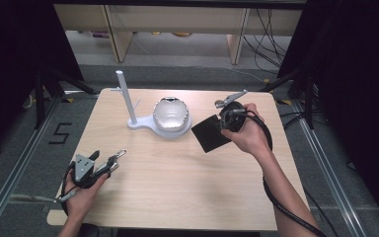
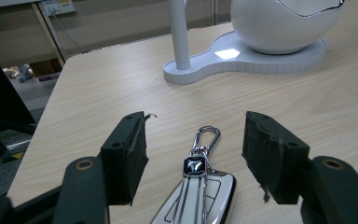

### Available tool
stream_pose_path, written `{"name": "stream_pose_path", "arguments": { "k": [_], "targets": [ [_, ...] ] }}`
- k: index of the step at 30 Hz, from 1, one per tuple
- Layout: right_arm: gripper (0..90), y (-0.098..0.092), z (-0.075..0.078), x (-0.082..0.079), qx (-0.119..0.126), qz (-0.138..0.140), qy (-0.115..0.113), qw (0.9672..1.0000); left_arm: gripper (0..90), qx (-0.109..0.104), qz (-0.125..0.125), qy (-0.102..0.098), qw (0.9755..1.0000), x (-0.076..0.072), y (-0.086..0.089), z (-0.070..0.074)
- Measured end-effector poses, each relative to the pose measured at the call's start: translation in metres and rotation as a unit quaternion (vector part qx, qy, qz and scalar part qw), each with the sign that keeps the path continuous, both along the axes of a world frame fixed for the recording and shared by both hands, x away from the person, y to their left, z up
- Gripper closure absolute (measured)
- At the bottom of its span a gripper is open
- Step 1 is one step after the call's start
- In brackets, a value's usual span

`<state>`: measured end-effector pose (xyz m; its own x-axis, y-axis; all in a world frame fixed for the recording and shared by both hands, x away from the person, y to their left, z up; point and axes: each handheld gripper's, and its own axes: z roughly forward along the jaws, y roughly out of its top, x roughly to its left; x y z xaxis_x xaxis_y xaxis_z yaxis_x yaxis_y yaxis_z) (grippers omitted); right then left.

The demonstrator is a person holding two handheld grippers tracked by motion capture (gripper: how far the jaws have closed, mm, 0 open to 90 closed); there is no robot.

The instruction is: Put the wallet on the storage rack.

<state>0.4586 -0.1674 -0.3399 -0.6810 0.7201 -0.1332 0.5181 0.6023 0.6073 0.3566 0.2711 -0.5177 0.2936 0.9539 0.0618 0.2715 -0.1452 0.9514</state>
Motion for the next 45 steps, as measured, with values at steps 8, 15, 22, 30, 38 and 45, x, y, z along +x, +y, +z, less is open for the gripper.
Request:
{"name": "stream_pose_path", "arguments": {
  "k": [8, 15, 22, 30, 38, 45],
  "targets": [
    [82.1, 0.007, 0.007, 0.006, -0.007, 0.015, -0.023, 0.9996, 39.3, -0.003, -0.003, -0.005, 1.0000, 0.000, 0.000, 0.000],
    [82.1, 0.015, 0.014, 0.012, -0.005, 0.026, -0.030, 0.9992, 39.0, 0.000, -0.002, -0.005, 1.0000, 0.000, 0.000, 0.000],
    [82.1, 0.024, 0.023, 0.020, 0.011, 0.032, -0.045, 0.9984, 38.9, -0.001, -0.003, -0.005, 1.0000, 0.000, -0.001, 0.000],
    [82.1, 0.038, 0.025, 0.030, 0.017, 0.049, -0.061, 0.9968, 39.0, -0.001, -0.003, -0.007, 1.0000, 0.000, 0.000, 0.000],
    [82.0, 0.060, 0.031, 0.043, 0.038, 0.059, -0.055, 0.9960, 38.9, 0.000, -0.001, -0.006, 1.0000, -0.001, 0.000, 0.000],
    [82.0, 0.078, 0.033, 0.056, 0.038, 0.080, -0.068, 0.9937, 38.9, 0.000, -0.002, -0.005, 1.0000, -0.001, 0.001, 0.000]
  ]
}}
